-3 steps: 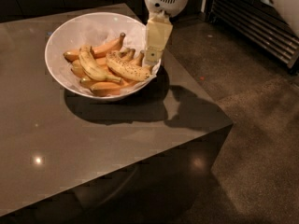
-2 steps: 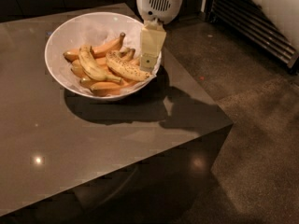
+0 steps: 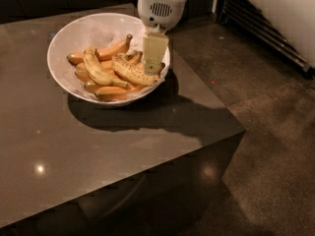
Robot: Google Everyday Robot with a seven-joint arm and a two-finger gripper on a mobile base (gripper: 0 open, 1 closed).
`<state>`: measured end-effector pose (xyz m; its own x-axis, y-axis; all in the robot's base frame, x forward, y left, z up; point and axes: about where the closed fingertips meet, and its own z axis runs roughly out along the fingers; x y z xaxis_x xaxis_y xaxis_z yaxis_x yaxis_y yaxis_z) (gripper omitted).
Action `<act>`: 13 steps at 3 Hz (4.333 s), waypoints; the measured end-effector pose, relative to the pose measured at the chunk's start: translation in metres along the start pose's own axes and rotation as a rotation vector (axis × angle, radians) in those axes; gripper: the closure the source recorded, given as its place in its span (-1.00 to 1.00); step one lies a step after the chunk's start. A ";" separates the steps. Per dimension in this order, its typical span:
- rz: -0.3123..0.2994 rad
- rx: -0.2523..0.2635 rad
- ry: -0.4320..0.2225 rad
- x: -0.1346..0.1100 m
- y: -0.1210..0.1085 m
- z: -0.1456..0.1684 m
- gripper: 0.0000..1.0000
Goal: Pick banana from white bowl
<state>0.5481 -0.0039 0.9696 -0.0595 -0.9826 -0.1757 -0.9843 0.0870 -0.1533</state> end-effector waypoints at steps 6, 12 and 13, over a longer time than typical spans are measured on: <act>-0.066 -0.045 0.034 -0.027 0.000 0.018 -0.12; -0.056 -0.126 0.049 -0.024 0.002 0.042 -0.24; -0.063 -0.156 0.033 -0.022 0.002 0.047 0.14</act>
Offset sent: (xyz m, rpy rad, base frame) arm -0.0099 -0.0024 -0.0045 -0.0831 0.0765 0.0335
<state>0.5548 0.0260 0.9279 -0.0001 -0.9905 -0.1377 -1.0000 0.0014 -0.0093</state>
